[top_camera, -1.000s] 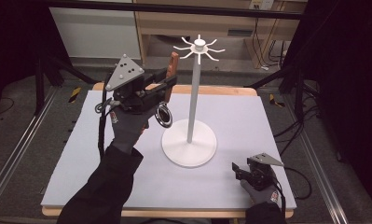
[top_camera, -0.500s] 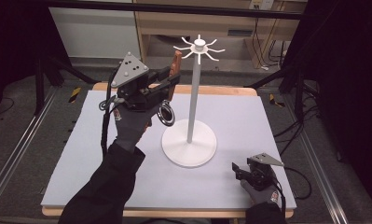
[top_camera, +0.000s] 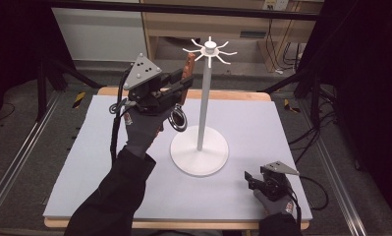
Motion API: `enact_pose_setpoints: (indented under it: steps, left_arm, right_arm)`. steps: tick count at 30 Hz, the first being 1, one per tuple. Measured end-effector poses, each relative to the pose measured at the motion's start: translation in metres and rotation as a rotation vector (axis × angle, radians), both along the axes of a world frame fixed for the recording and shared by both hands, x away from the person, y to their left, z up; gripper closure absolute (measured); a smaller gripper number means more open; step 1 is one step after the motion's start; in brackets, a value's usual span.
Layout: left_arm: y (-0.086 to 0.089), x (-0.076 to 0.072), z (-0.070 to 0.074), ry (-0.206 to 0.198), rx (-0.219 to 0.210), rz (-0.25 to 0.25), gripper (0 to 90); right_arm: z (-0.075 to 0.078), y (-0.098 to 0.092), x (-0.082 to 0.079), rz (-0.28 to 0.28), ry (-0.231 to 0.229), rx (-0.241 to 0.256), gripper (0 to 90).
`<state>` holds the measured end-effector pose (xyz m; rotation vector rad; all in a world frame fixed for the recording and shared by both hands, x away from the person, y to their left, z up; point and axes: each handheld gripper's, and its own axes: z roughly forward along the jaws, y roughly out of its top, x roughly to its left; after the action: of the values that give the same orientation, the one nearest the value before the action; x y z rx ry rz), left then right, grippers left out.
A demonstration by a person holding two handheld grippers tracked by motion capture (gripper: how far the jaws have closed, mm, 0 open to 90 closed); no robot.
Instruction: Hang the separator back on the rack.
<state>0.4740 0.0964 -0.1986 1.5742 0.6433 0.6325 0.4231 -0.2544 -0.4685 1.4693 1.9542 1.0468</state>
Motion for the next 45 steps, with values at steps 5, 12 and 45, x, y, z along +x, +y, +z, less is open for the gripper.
enact_pose_setpoints:
  steps: [5, 12, 45]
  left_arm:
    - [-0.004, 0.003, -0.001, 0.002, 0.003, -0.001, 67.2]
    - [-0.008, 0.006, -0.004, 0.007, -0.001, 0.0, 67.2]
    - [-0.009, 0.009, -0.011, 0.005, -0.002, 0.001, 59.4]
  right_arm:
    - [0.0, 0.0, 0.0, -0.002, 0.002, 0.003, 34.2]
    - [0.0, 0.0, 0.0, 0.003, 0.001, 0.005, 34.2]
    - [-0.001, 0.001, 0.0, 0.002, 0.005, 0.0, 34.0]
